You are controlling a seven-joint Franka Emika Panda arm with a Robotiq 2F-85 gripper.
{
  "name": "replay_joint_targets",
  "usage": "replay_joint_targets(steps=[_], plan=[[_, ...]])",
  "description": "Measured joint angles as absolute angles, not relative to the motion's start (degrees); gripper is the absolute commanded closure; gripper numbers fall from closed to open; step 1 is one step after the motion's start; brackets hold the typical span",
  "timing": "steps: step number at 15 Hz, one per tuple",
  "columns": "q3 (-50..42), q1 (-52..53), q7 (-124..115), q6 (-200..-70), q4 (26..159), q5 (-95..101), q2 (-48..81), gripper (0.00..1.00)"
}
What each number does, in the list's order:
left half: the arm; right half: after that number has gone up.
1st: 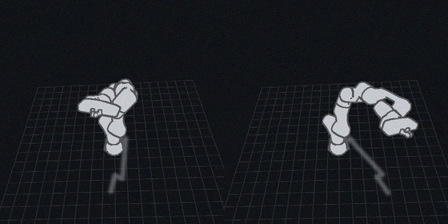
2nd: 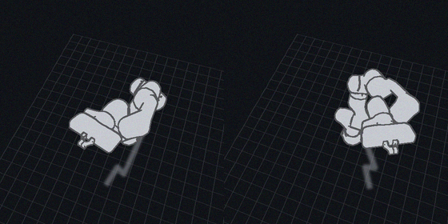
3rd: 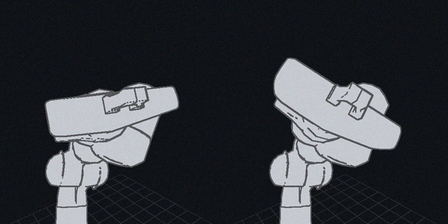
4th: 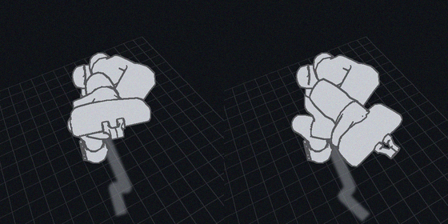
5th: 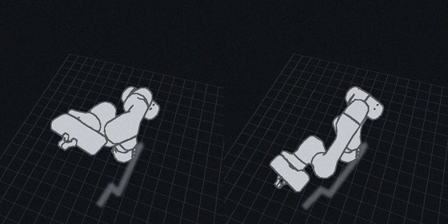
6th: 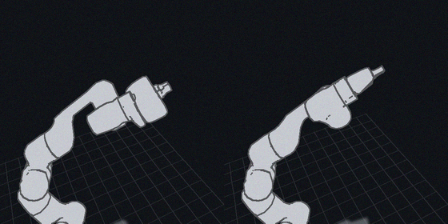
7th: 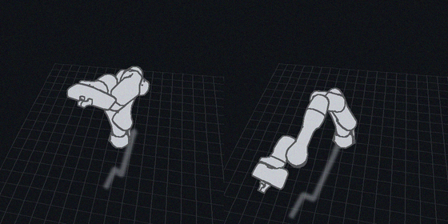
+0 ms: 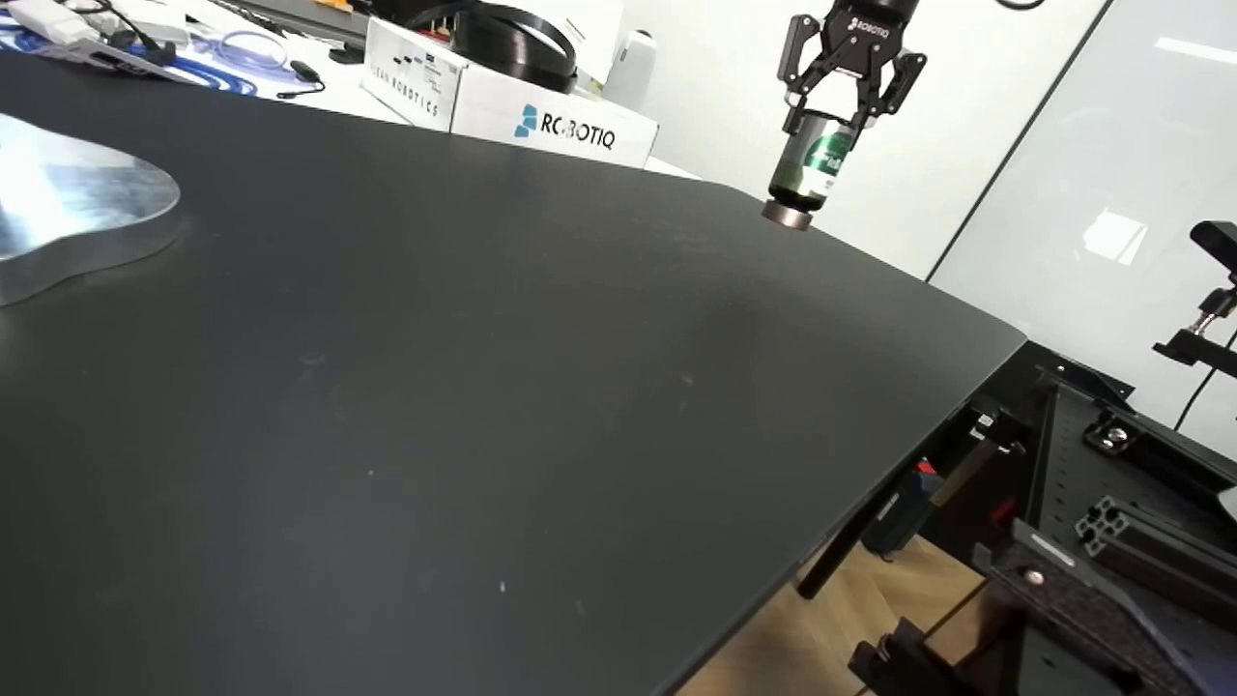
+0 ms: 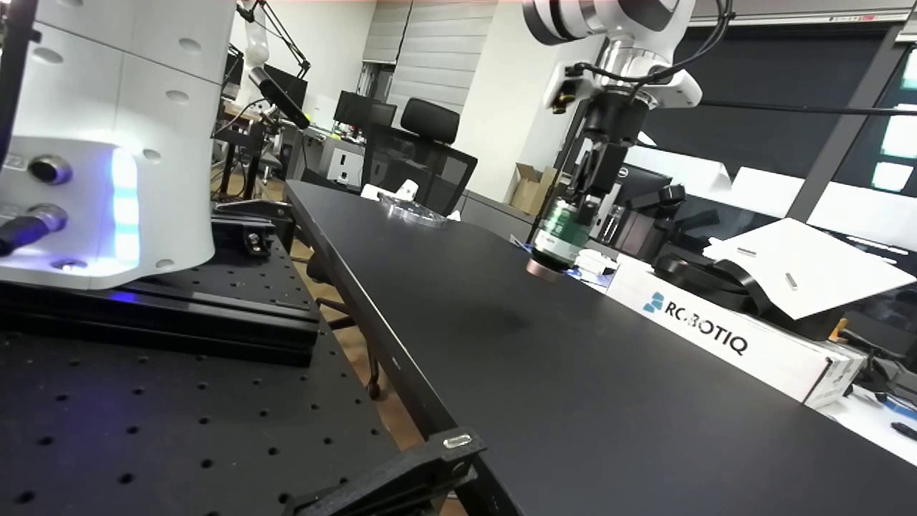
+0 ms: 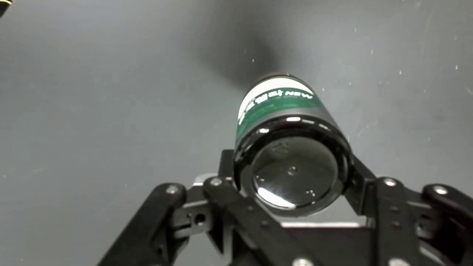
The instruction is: Move the bottle forward then to the left then twist it ninety degrees.
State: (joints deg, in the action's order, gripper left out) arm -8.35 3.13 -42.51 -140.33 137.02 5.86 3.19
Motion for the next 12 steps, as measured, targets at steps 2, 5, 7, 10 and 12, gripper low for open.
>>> replay_joint_targets(steps=[2,5,7,10,12], plan=[[-6.7,3.0,-42.4,-141.6,143.0,6.2,-1.5,0.55],[-4.5,1.9,-42.0,-145.3,151.5,6.3,-7.6,0.55],[-3.0,0.6,-41.7,-148.1,156.3,6.9,-10.2,0.55],[-0.8,-1.4,-41.4,-151.2,160.7,7.5,-11.3,0.55],[0.5,-2.5,-41.4,-151.8,160.3,8.2,-10.2,0.55]])
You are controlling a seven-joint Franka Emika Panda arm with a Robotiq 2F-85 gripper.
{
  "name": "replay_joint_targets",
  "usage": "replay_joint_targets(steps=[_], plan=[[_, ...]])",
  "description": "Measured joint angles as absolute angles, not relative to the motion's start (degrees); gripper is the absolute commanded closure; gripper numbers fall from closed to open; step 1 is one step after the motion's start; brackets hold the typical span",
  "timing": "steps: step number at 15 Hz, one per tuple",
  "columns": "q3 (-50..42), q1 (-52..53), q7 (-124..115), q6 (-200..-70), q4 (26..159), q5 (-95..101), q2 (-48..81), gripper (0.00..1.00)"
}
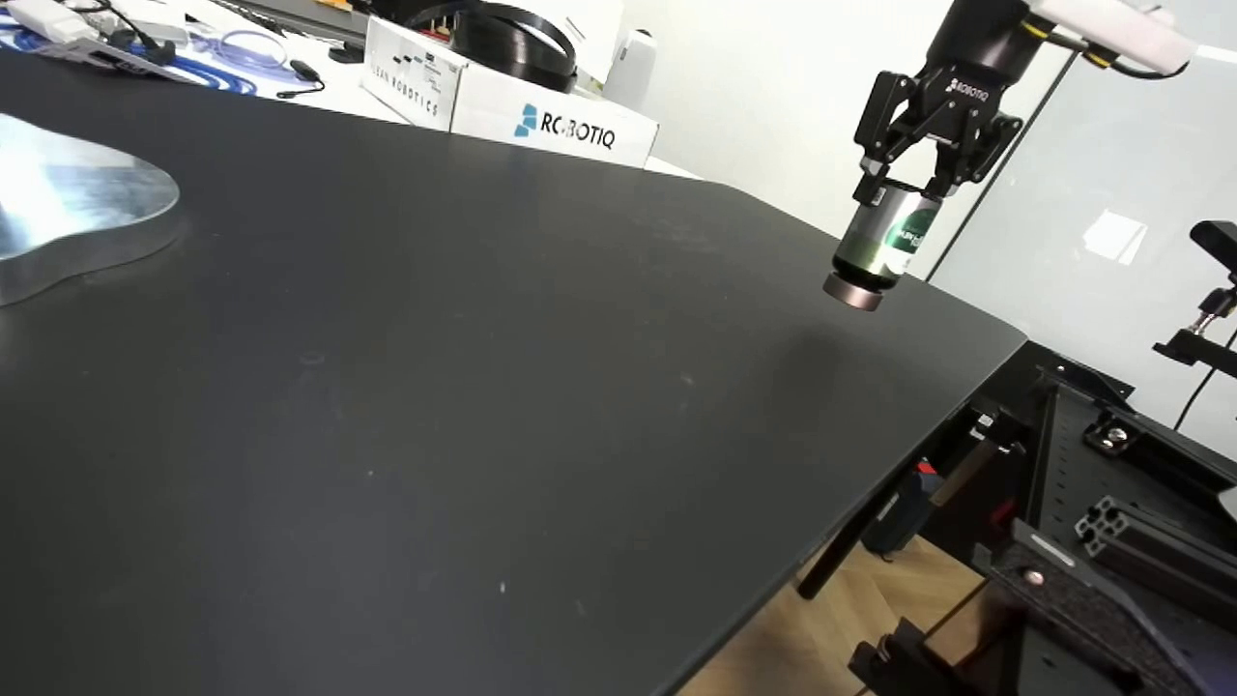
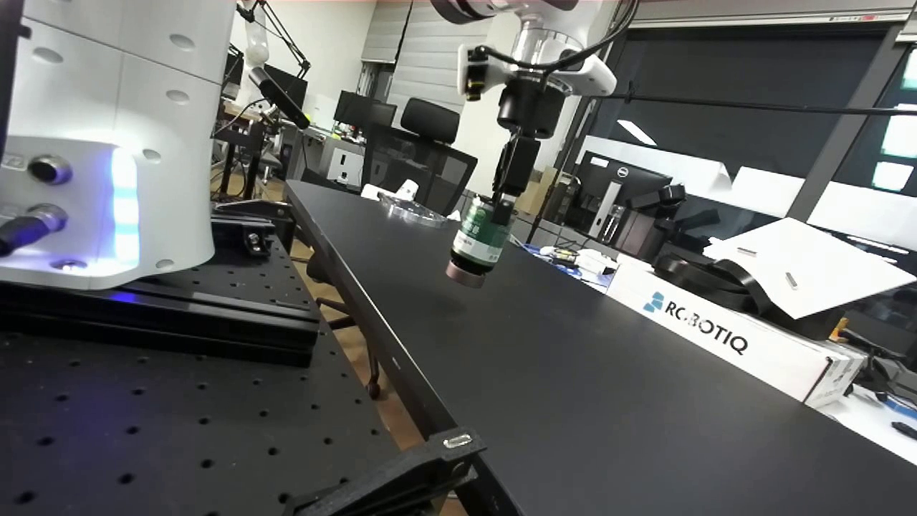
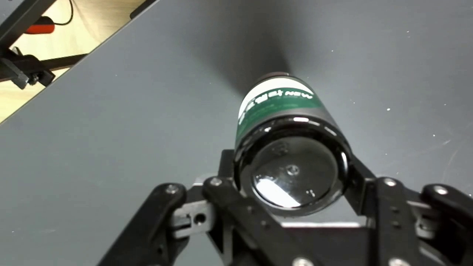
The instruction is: Move the bottle forward then to the left then twist it ninety degrees.
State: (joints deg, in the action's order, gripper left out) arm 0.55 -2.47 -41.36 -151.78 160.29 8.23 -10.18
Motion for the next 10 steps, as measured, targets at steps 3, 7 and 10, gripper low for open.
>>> replay_joint_targets(steps=[3,7,10], plan=[[1.7,-3.8,-41.5,-153.5,160.0,10.4,-8.2,0.55],[1.8,-5.0,-41.9,-156.1,160.0,13.9,-5.4,0.55],[1.7,-5.3,-42.5,-157.3,159.9,16.1,-3.8,0.55]])
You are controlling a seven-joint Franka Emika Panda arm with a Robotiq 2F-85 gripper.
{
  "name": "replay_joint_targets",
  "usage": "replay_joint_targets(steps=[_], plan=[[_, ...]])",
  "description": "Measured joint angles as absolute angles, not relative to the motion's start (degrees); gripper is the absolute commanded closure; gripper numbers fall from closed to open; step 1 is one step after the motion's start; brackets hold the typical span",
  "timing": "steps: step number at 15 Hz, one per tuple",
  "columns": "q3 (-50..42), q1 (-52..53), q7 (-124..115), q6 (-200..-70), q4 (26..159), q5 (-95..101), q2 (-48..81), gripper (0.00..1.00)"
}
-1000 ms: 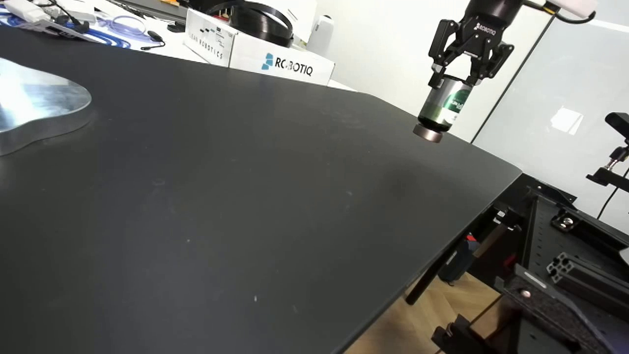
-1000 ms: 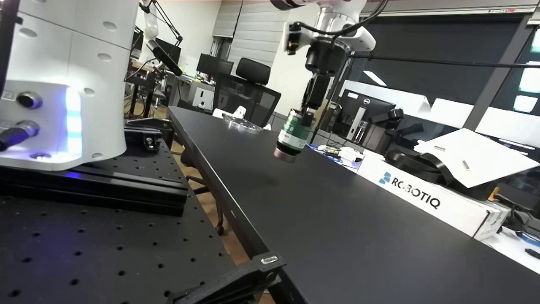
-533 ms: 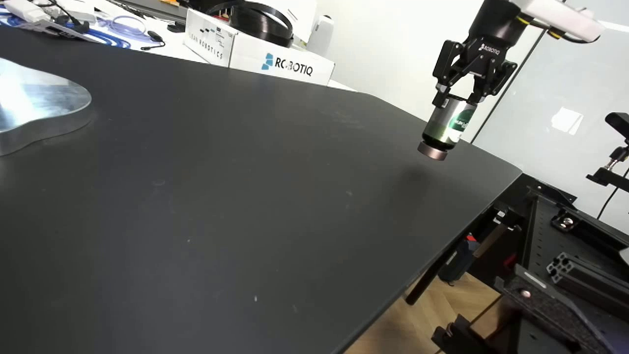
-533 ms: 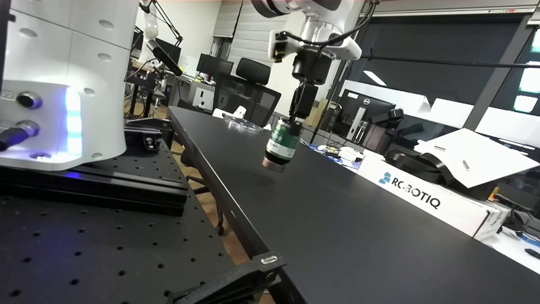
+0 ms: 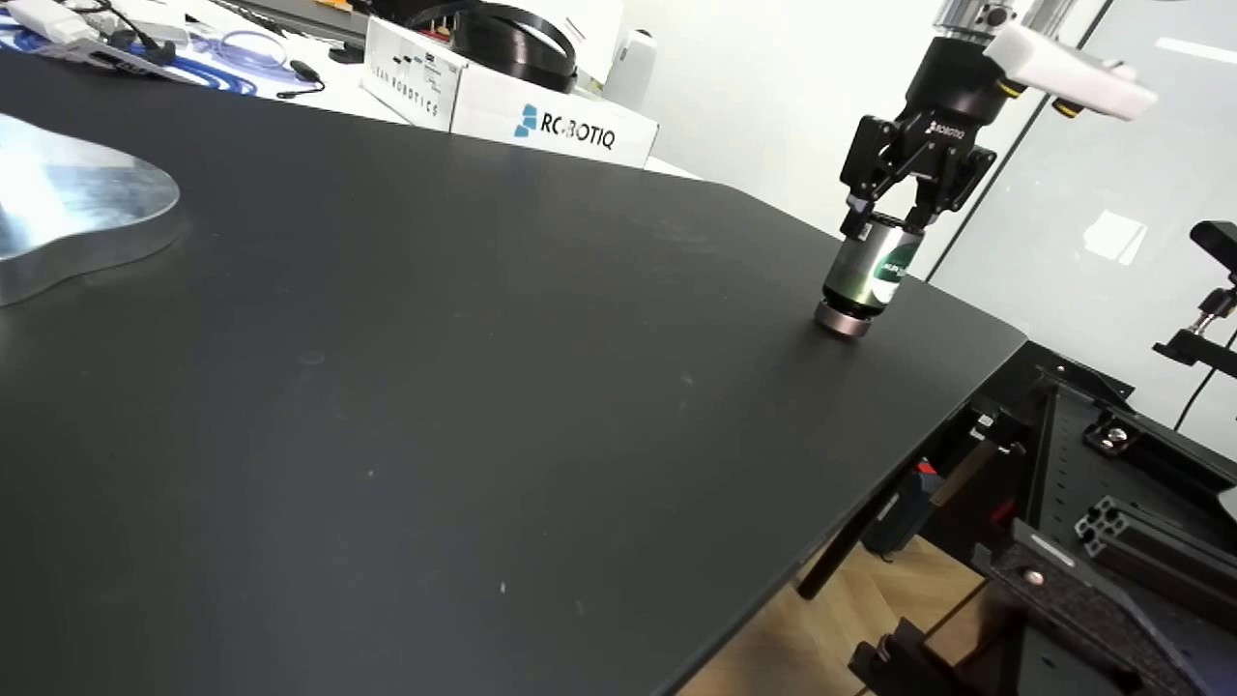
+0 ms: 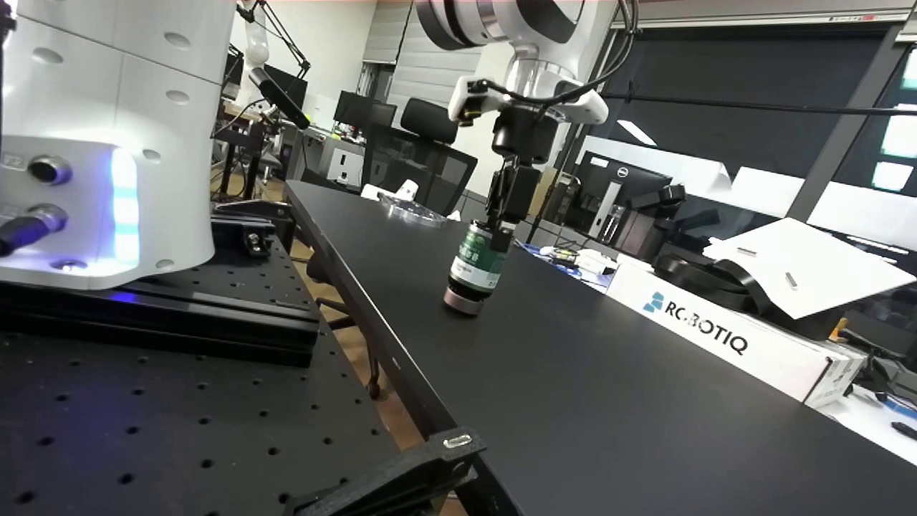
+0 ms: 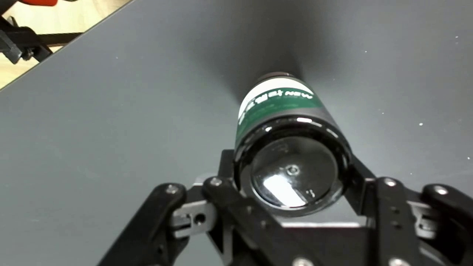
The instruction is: Move the bottle forward then to the left then twist it ninety degrees.
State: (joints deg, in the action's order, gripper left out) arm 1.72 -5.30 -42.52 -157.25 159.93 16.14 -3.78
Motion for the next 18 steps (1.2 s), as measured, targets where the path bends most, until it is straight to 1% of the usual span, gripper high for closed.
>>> replay_joint_targets(steps=[1,2,3,4,11,12,14,17,18], plan=[[1.7,-5.3,-42.7,-157.5,159.9,16.7,-3.4,0.16],[1.6,-5.3,-42.8,-157.7,159.9,17.2,-3.2,0.06],[1.5,-5.3,-42.9,-157.7,159.9,17.4,-3.1,0.02],[1.5,-5.3,-42.9,-157.5,159.9,17.4,-3.1,0.00],[1.5,-5.1,-42.3,-151.7,159.6,13.5,-3.7,0.01],[1.5,-5.0,-42.1,-151.0,159.6,12.9,-3.8,0.26],[1.5,-5.0,-41.9,-150.5,159.6,12.0,-3.9,0.26],[1.3,-5.0,-41.6,-150.6,159.5,11.2,-3.9,0.47],[1.2,-5.0,-41.6,-150.6,159.5,11.0,-3.9,0.53]])
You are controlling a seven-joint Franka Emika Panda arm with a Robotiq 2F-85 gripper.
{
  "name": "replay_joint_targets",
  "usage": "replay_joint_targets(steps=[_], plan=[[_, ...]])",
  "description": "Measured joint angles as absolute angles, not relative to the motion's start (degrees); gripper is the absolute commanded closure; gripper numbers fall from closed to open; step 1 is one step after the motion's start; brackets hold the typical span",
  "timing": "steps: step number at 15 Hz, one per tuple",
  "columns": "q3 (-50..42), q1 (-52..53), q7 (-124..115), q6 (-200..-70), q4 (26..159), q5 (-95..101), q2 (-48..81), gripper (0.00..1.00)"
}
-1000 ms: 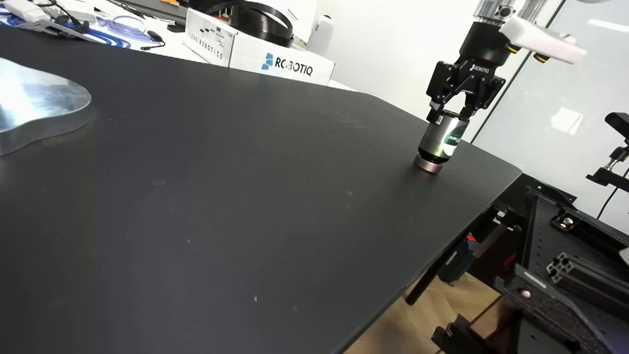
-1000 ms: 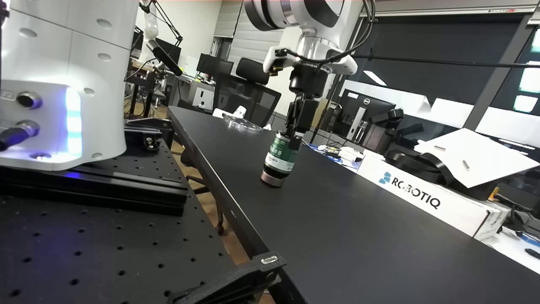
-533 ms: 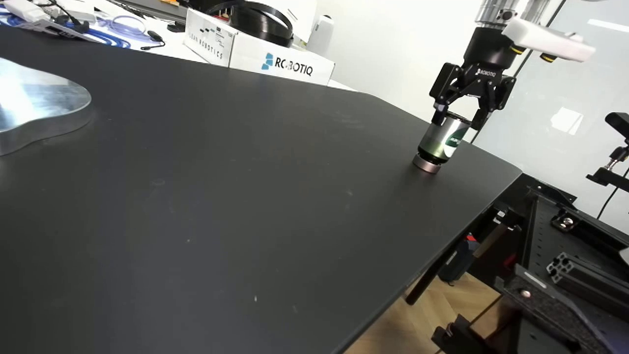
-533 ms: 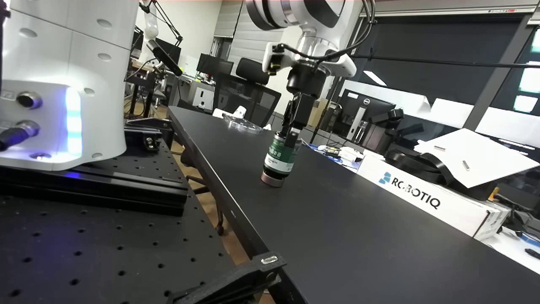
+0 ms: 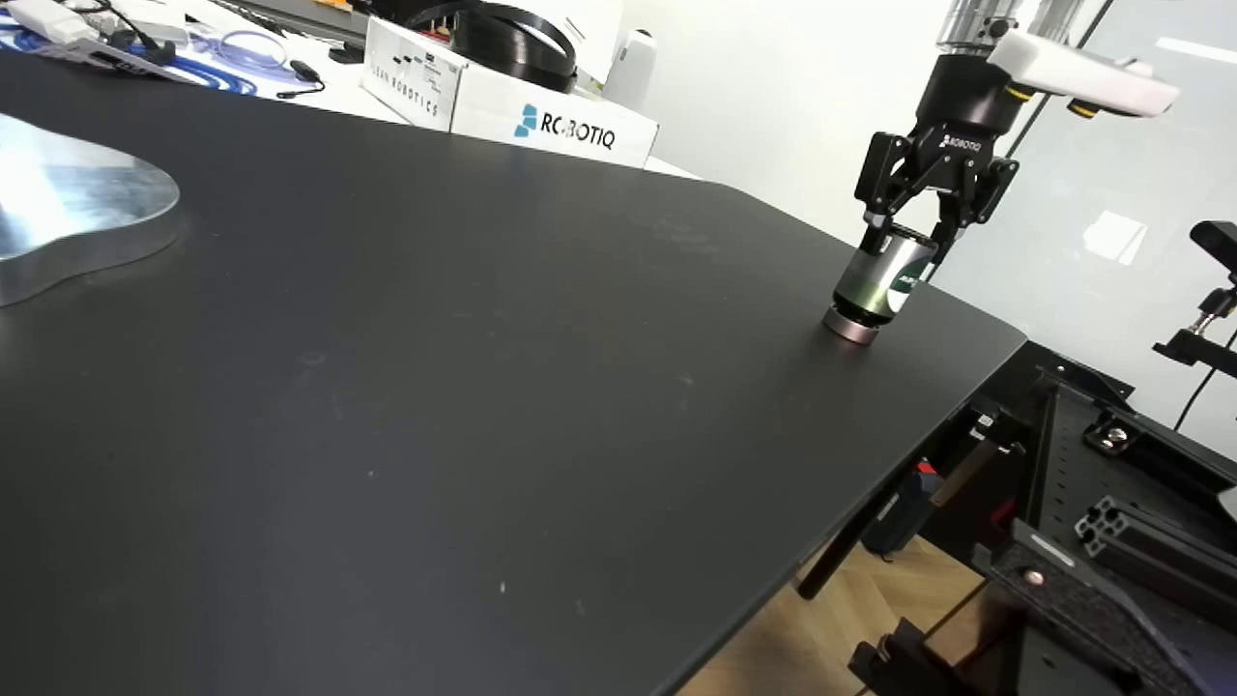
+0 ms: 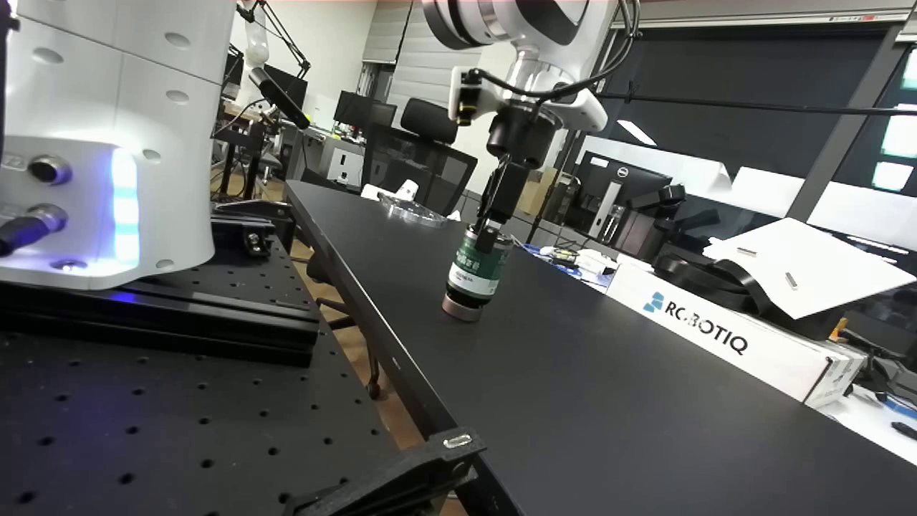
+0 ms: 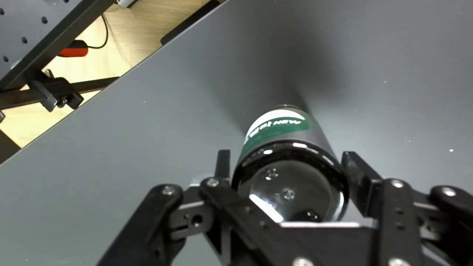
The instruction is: Move the bottle forward then to the left then twist it ninety degrees.
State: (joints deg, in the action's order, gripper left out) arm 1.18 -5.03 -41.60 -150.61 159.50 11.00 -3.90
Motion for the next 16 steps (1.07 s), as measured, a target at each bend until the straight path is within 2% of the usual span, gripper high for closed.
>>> replay_joint_targets(steps=[9,16], plan=[[1.7,-3.0,-40.7,-150.9,158.6,5.3,-4.8,0.55],[6.7,1.1,-43.1,-150.9,152.9,3.9,-4.5,0.55]])
